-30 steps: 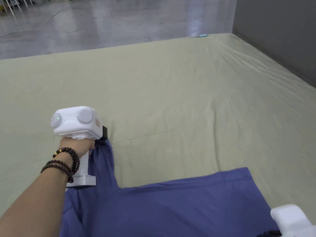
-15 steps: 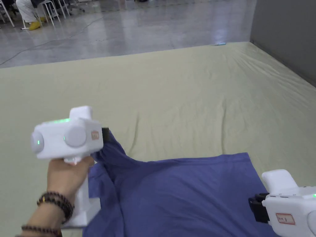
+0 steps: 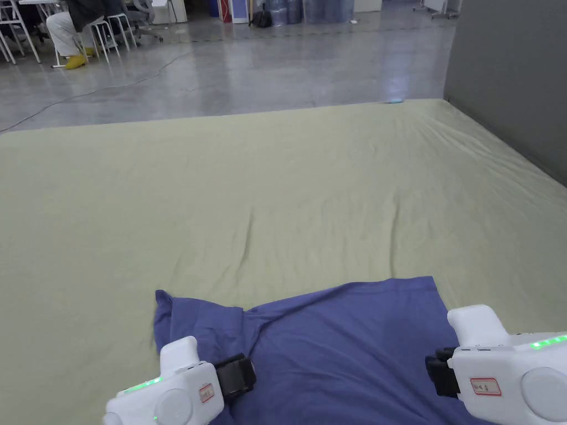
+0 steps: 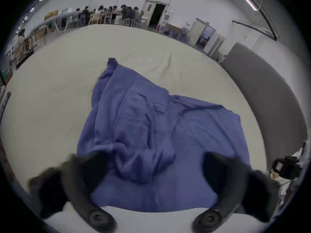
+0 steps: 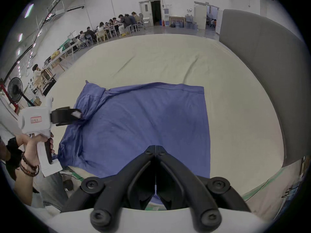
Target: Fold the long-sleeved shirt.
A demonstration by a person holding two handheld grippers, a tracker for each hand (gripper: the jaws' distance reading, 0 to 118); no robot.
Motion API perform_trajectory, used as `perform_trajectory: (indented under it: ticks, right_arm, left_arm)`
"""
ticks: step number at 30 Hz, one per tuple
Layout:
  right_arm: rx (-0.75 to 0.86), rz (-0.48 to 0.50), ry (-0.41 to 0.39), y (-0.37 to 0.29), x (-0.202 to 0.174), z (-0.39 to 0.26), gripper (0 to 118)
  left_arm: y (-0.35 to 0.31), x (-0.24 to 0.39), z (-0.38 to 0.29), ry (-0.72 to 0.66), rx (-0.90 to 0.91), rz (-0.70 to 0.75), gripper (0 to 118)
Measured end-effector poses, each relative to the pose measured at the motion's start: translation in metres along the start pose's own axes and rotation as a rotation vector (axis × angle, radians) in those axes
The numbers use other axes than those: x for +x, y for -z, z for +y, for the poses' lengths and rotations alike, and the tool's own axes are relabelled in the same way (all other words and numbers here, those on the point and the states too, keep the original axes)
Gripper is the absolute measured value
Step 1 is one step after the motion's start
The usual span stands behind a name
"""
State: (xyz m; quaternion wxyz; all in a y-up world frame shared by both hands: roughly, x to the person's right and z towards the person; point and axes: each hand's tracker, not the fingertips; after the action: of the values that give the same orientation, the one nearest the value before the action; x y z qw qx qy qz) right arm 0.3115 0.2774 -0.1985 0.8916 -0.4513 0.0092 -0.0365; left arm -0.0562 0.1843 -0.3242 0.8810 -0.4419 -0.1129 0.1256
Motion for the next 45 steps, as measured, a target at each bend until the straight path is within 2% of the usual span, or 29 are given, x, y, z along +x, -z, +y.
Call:
perform_trajectory:
  ticks: [4, 5, 6, 7, 8, 11, 14, 16, 17, 18, 19, 20, 21, 25, 28, 29, 31, 32, 33, 34, 35, 37, 38, 41, 43, 45]
  right_arm:
    - [0.023, -0.013, 0.002, -0.008, -0.001, 0.003, 2]
    - [0.030, -0.014, 0.010, -0.009, -0.001, 0.003, 2]
    - [0.033, -0.011, 0.019, -0.008, -0.001, 0.003, 2]
    - [0.033, -0.009, 0.026, -0.007, -0.001, 0.003, 2]
    - [0.029, -0.006, 0.032, -0.005, -0.002, 0.003, 2]
    - [0.015, -0.009, 0.033, 0.000, -0.005, 0.002, 2]
    - [0.008, -0.006, 0.029, 0.003, -0.007, 0.004, 2]
    - [0.001, -0.002, 0.029, 0.006, -0.008, 0.006, 2]
    - [-0.003, -0.002, 0.028, 0.008, -0.009, 0.007, 2]
    - [-0.010, -0.002, 0.026, 0.011, -0.009, 0.007, 2]
    - [-0.019, -0.001, 0.022, 0.014, -0.008, 0.008, 2]
    - [-0.028, -0.003, 0.020, 0.017, -0.007, 0.008, 2]
    - [-0.038, -0.010, 0.024, 0.021, -0.006, 0.009, 2]
    - [-0.068, -0.025, 0.038, 0.033, 0.000, 0.012, 2]
    - [-0.082, -0.037, 0.047, 0.039, 0.004, 0.014, 2]
    - [-0.086, -0.042, 0.050, 0.040, 0.006, 0.014, 2]
    - [-0.091, -0.052, 0.054, 0.042, 0.008, 0.015, 2]
    - [-0.093, -0.054, 0.055, 0.044, 0.010, 0.016, 2]
    - [-0.097, -0.056, 0.057, 0.046, 0.011, 0.017, 2]
    - [-0.100, -0.055, 0.058, 0.049, 0.011, 0.018, 2]
    - [-0.105, -0.049, 0.058, 0.053, 0.013, 0.019, 2]
    - [-0.114, -0.056, 0.035, 0.058, 0.014, 0.027, 2]
    - [-0.109, -0.062, 0.022, 0.061, 0.016, 0.034, 2]
    - [-0.085, -0.064, 0.019, 0.073, 0.031, 0.066, 2]
    - [-0.070, -0.062, 0.049, 0.084, 0.048, 0.096, 2]
    - [-0.050, -0.054, 0.116, 0.103, 0.070, 0.125, 3]
  left_arm:
    - [-0.062, -0.002, 0.002, 0.083, 0.136, 0.014, 117]
    - [-0.082, -0.002, -0.001, 0.105, 0.175, 0.015, 108]
    - [-0.091, -0.004, -0.003, 0.128, 0.175, 0.036, 65]
    - [-0.093, -0.007, -0.004, 0.135, 0.145, 0.057, 2]
    - [-0.094, -0.019, -0.003, 0.118, 0.135, 0.094, 0]
    - [-0.090, -0.045, 0.013, 0.045, 0.098, 0.004, 0]
    - [-0.072, -0.054, 0.040, 0.054, 0.122, 0.022, 0]
    - [-0.045, -0.064, 0.076, 0.056, 0.106, 0.003, 0]
    - [-0.026, -0.058, 0.090, 0.014, 0.058, -0.057, 0]
    - [-0.006, -0.062, 0.107, -0.018, 0.029, -0.064, 9]
    - [0.011, -0.066, 0.121, -0.036, 0.015, -0.050, 37]
    - [0.032, -0.070, 0.136, -0.059, 0.004, -0.004, 80]
    - [0.053, -0.070, 0.147, -0.055, -0.030, 0.030, 116]
    - [0.105, -0.071, 0.166, -0.025, -0.124, 0.192, 111]
    - [0.131, -0.069, 0.161, -0.075, -0.202, 0.132, 99]
    - [0.130, -0.066, 0.158, -0.044, -0.196, 0.210, 96]
    - [0.122, -0.045, 0.148, 0.081, -0.152, 0.253, 94]
    - [0.115, -0.033, 0.141, 0.179, -0.147, 0.305, 79]
    - [0.112, -0.038, 0.143, 0.237, -0.119, 0.324, 46]
    - [0.107, -0.035, 0.139, 0.244, -0.112, 0.240, 12]
    - [0.101, -0.030, 0.136, 0.254, -0.105, 0.295, 8]
    - [0.096, -0.042, 0.143, 0.200, -0.139, 0.170, 4]
    - [0.086, -0.042, 0.144, 0.146, -0.105, 0.147, 4]
    - [0.059, -0.038, 0.146, 0.157, -0.038, 0.111, 4]
    - [0.045, -0.036, 0.147, 0.152, -0.015, 0.062, 4]
    - [0.033, -0.033, 0.147, 0.140, 0.006, 0.040, 4]
